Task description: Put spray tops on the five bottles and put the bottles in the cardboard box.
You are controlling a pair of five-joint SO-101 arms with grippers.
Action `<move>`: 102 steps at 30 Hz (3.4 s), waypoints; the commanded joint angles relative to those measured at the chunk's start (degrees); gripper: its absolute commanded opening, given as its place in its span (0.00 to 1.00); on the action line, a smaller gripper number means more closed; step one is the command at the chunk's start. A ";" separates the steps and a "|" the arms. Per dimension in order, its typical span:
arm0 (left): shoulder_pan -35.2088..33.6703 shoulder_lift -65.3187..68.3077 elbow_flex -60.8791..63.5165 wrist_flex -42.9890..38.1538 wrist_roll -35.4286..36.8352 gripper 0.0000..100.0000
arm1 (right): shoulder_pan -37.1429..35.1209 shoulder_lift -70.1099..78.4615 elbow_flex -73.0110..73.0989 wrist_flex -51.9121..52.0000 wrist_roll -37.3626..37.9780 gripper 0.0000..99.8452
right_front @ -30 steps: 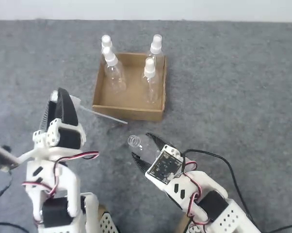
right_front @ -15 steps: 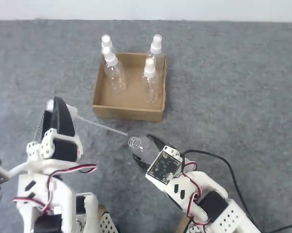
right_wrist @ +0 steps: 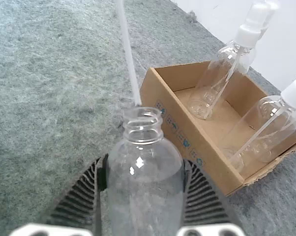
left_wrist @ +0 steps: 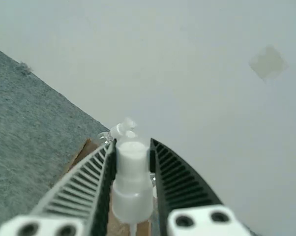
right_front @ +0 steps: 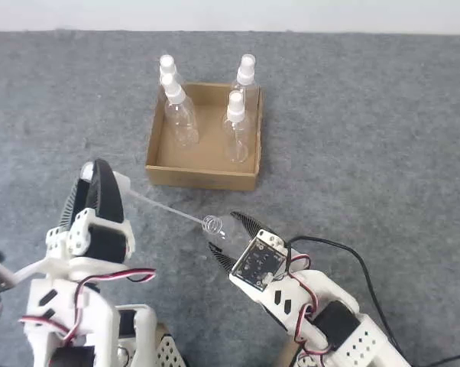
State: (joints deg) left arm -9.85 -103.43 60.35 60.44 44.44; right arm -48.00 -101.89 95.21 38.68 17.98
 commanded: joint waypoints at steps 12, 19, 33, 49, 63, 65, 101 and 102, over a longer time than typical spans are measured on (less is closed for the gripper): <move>2.81 -1.32 -0.31 -0.35 -1.14 0.01 | -0.48 -0.92 1.23 0.31 0.79 0.02; 2.37 -1.32 3.38 -5.27 -1.14 0.01 | -0.48 -0.84 1.23 0.31 0.79 0.02; 2.20 -1.32 3.65 -5.80 -1.14 0.01 | -0.40 -0.57 1.23 0.40 0.79 0.02; -2.55 -1.32 3.47 -5.54 -1.05 0.01 | -0.40 -1.10 1.23 1.80 0.79 0.02; 2.46 -1.32 3.56 -2.73 -3.60 0.01 | -0.40 -1.10 1.23 1.80 0.79 0.02; 2.46 -1.32 3.65 -2.73 -3.60 0.01 | -0.40 -1.10 1.23 1.80 0.79 0.02; 29.45 -1.23 13.32 3.43 -17.67 0.01 | -0.66 -1.10 1.23 -4.88 0.18 0.02; 29.45 -1.23 13.76 3.34 -18.11 0.01 | -0.66 -1.10 1.23 -4.88 0.18 0.02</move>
State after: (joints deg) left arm 19.25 -103.43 73.10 66.42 28.53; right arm -48.35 -101.80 95.21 35.69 18.15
